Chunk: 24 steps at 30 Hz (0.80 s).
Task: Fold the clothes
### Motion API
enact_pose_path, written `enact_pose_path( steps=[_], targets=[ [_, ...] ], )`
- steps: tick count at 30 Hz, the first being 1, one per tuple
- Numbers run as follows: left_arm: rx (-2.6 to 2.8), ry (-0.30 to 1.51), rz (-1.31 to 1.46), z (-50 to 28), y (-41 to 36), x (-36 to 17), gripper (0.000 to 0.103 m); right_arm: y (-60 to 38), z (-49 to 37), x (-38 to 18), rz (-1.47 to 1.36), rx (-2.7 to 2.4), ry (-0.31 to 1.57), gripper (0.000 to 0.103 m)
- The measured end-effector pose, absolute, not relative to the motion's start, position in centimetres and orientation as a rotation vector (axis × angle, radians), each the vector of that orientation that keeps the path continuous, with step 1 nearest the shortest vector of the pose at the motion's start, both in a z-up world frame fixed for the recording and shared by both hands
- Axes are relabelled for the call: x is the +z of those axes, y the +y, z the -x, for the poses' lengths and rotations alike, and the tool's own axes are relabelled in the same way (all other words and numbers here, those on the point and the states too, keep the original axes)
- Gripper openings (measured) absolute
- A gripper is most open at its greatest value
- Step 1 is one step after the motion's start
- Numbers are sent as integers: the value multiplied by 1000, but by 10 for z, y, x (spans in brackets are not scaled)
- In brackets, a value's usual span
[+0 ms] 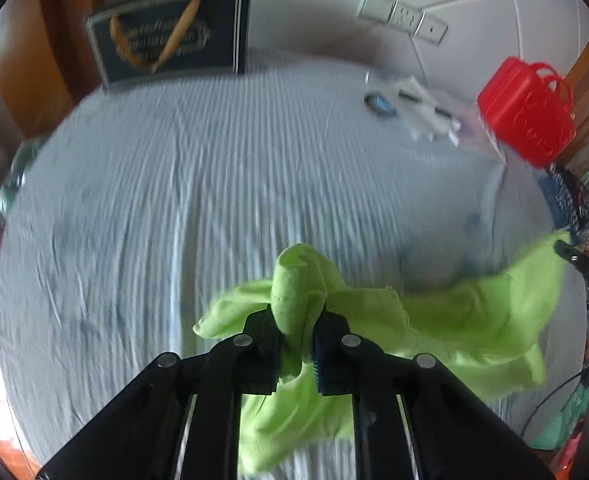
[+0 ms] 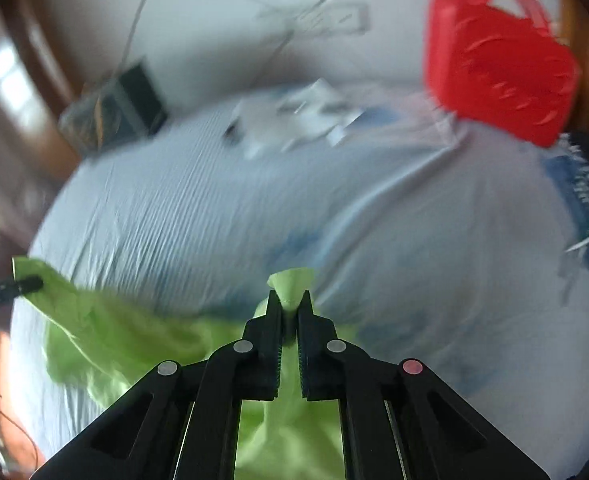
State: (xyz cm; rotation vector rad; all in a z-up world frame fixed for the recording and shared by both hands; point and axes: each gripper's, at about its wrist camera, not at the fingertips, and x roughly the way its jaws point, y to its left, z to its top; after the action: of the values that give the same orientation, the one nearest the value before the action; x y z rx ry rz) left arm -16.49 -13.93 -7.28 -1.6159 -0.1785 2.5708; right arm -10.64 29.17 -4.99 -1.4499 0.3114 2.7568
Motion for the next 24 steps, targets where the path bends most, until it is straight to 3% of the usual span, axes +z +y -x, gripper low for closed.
enact_pose_path(
  steps=[7, 17, 22, 23, 24],
  targets=[
    [2629, -216, 1598, 296, -141, -73, 12, 368, 173, -29, 1287, 2676, 481, 7],
    [2634, -149, 1805, 422, -131, -156, 12, 409, 290, -110, 1400, 2439, 577, 7],
    [2558, -244, 1875, 432, -144, -169, 26, 424, 294, -135, 1436, 2356, 653, 23],
    [2559, -248, 1859, 430, -147, -164, 38, 426, 290, -136, 1427, 2356, 665, 25],
    [2573, -239, 1842, 427, -150, -158, 56, 429, 286, -136, 1418, 2357, 677, 27]
  ],
)
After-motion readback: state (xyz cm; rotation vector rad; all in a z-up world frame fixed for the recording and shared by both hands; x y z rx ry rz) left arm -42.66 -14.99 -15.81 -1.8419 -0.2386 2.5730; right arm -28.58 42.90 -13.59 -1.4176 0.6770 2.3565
